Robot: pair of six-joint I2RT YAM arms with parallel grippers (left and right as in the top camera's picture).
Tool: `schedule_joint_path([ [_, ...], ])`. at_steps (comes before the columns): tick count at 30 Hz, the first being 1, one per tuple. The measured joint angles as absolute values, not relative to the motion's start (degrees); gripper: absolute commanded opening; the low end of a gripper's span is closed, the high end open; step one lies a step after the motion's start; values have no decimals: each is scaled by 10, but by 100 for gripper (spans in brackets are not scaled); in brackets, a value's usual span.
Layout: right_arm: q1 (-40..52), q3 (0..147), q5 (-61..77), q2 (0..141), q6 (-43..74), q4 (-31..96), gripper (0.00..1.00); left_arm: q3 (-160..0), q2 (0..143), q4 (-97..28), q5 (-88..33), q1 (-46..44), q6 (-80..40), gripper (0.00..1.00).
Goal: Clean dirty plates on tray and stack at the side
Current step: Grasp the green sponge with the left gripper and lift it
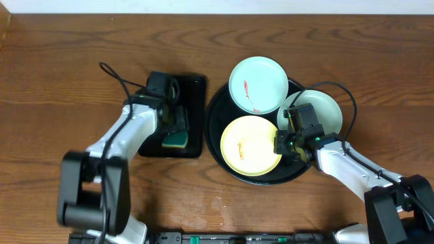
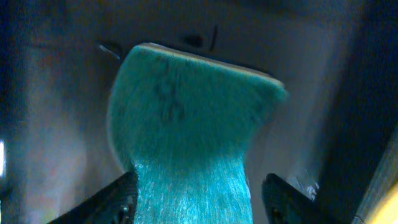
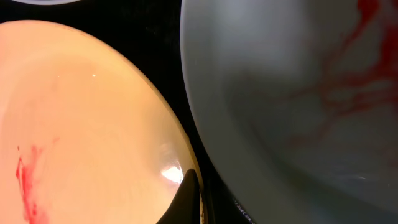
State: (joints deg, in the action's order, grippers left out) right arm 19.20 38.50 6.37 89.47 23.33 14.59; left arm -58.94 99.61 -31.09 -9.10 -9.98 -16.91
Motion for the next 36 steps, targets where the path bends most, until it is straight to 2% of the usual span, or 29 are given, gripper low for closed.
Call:
schedule_joint_path([
  [4,192,385,63,895,232,145,1,-590,1033,-286,-81,-102,-173,8],
  [13,192,385,64,895,232,145,1,-610,1043,-312,-62,-100,-178,9],
  [14,192,385,64,895,232,145,1,-613,1043,-319,-63,-100,-178,27],
  [15,192,385,64,895,232,145,1,-615,1041,-328,-66,-101,-176,39],
  [17,192,385,64,895,232,145,1,-615,1033,-341,-75,-104,-177,55],
  [18,192,385,64,895,232,145,1,-615,1029,-345,-78,-106,-176,58],
  [22,192,385,64,895,232,146,1,-615,1017,-358,-88,-109,-180,59],
  [24,192,385,64,895,232,147,1,-609,1017,-355,-90,-110,-180,58],
  [25,192,385,63,895,232,147,1,-604,1017,-350,-91,-110,-180,53],
  [28,192,386,63,895,232,148,1,-583,1018,-317,-91,-110,-180,11],
  [29,192,386,63,895,232,148,1,-575,1019,-302,-95,-110,-180,8],
  [36,192,386,63,895,233,149,1,-560,1016,-276,-110,-113,-180,7],
])
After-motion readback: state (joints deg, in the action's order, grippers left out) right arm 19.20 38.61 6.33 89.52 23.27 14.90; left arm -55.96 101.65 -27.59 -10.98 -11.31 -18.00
